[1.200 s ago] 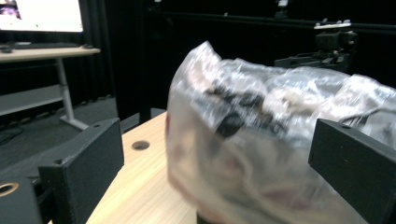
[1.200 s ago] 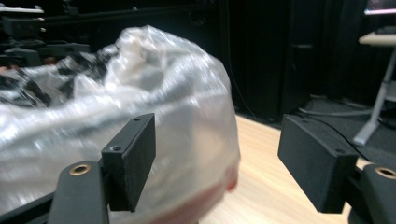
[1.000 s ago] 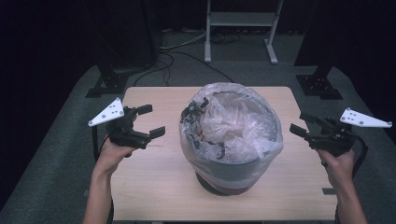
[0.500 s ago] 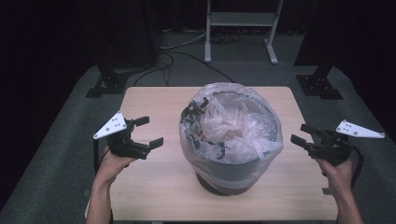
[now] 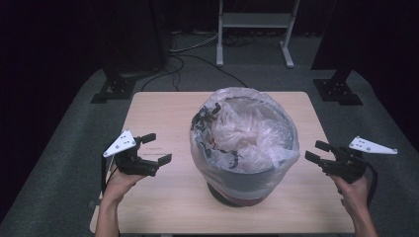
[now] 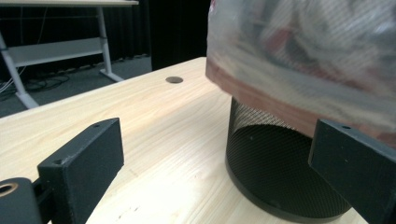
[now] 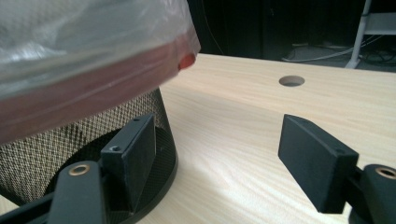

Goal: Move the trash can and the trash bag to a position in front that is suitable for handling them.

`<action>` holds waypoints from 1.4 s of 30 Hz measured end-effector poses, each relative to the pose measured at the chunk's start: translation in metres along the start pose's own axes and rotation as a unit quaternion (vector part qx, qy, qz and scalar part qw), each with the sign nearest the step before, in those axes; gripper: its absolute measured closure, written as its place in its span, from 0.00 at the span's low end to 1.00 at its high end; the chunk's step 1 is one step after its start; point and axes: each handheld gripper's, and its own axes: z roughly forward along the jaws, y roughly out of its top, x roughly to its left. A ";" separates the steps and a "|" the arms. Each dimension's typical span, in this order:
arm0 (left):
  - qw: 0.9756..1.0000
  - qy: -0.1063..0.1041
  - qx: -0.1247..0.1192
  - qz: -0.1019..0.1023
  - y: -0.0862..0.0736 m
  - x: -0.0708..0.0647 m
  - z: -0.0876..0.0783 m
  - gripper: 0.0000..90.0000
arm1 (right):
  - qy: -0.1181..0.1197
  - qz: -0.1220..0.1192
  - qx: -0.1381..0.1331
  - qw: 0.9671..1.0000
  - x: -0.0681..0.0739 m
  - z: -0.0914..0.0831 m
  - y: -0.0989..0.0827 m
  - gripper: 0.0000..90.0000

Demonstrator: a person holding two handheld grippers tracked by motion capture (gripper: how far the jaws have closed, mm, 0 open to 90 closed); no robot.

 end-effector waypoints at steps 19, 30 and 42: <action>0.999 0.011 0.018 -0.029 -0.037 -0.001 0.003 0.02 | -0.009 0.026 0.022 0.999 -0.009 -0.002 -0.033 0.29; 0.999 0.019 0.022 -0.041 -0.049 -0.001 -0.002 0.02 | -0.017 0.046 0.032 0.998 -0.015 -0.008 -0.055 0.29; 0.998 0.045 0.034 -0.041 -0.059 -0.001 -0.008 0.02 | -0.026 0.063 0.038 0.997 -0.017 -0.018 -0.076 0.29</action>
